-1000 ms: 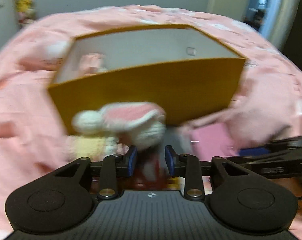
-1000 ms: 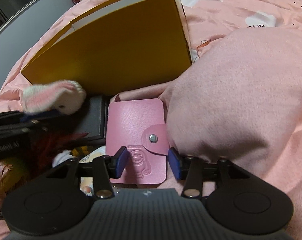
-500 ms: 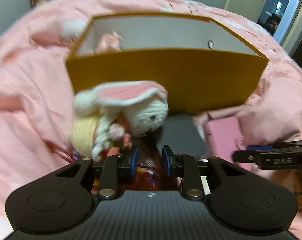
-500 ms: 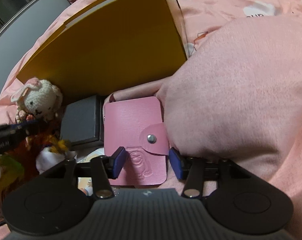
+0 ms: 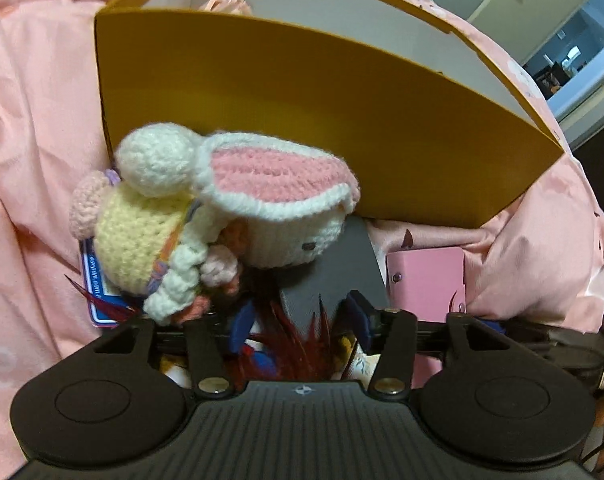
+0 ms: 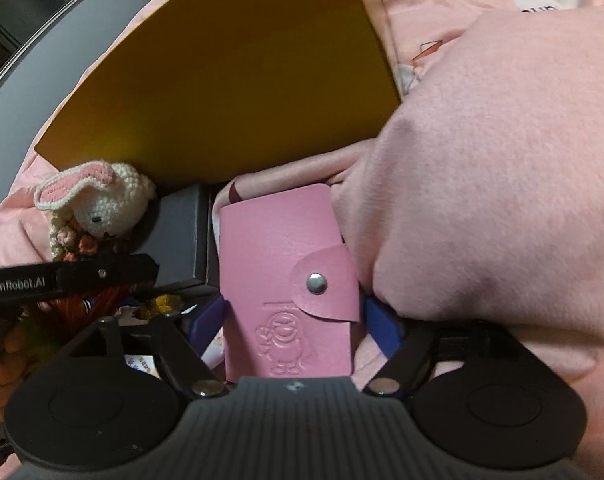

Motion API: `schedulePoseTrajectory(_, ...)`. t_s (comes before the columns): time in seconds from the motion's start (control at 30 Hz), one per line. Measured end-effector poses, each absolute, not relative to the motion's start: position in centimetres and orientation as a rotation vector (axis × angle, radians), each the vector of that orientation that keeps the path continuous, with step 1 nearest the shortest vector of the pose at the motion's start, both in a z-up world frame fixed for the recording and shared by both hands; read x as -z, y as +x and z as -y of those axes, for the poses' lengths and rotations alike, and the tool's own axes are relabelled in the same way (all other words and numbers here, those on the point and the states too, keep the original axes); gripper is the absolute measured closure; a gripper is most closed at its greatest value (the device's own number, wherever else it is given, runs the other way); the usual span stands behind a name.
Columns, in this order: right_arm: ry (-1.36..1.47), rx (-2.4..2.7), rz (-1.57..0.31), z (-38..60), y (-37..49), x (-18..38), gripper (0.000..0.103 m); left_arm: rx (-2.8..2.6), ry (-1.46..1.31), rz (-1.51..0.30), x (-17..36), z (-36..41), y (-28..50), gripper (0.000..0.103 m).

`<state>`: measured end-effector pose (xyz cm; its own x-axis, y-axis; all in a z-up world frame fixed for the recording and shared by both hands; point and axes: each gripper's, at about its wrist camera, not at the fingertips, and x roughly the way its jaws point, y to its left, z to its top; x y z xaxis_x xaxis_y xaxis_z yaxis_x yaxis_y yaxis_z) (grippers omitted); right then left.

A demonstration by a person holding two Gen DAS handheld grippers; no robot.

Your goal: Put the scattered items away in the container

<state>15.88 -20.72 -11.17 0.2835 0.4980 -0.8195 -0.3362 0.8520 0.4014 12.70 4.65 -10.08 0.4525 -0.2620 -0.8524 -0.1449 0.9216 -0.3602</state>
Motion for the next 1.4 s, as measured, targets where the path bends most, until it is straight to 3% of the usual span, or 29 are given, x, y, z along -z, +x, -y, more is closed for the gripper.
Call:
schedulePoseTrajectory(0.23, 0.164, -0.571, -1.156, 20.9, 15.9, 11.2, 0.022, 0.068, -0.422, -1.156, 10.9, -3.6, 14.5, 0.016)
schedulePoseTrajectory(0.3, 0.168, -0.571, -1.155, 21.0, 15.9, 11.1, 0.023, 0.078, -0.409, -1.158, 11.0, -3.1, 14.6, 0.018)
schedulePoseTrajectory(0.33, 0.170, -0.572, -1.153, 21.1, 15.8, 11.0, 0.023, 0.085, -0.408, -1.157, 10.8, -3.1, 14.5, 0.023)
schedulePoseTrajectory(0.43, 0.194, -0.566, -1.138, 21.7, 15.5, 10.3, 0.037, 0.111, -0.416, -1.138, 10.2, -3.2, 13.9, 0.032)
schedulePoseTrajectory(0.6, 0.283, -0.518, -1.144, 23.8, 15.3, 9.1, 0.062, 0.181, -0.427, -1.062, 8.3, -3.0, 12.4, 0.035)
schedulePoseTrajectory(0.67, 0.319, -0.513, -1.146, 23.7, 15.3, 8.7, 0.067, 0.232, -0.432, -1.025, 7.2, -2.6, 11.8, 0.035)
schedulePoseTrajectory(0.8, 0.382, -0.538, -1.144, 24.1, 15.3, 7.9, 0.071, 0.314, -0.441, -1.014, 6.6, -1.5, 11.9, 0.051)
schedulePoseTrajectory(0.93, 0.383, -0.554, -1.133, 24.3, 15.1, 7.6, 0.071, 0.249, -0.426, -1.040, 7.4, -1.2, 12.3, 0.054)
schedulePoseTrajectory(1.1, 0.365, -0.548, -1.130, 24.6, 15.1, 7.7, 0.071, 0.140, -0.359, -0.992, 6.1, -1.7, 11.6, 0.047)
schedulePoseTrajectory(1.4, 0.329, -0.555, -1.124, 24.2, 15.1, 8.1, 0.070, 0.006, -0.388, -1.122, 8.6, -3.0, 13.4, 0.037)
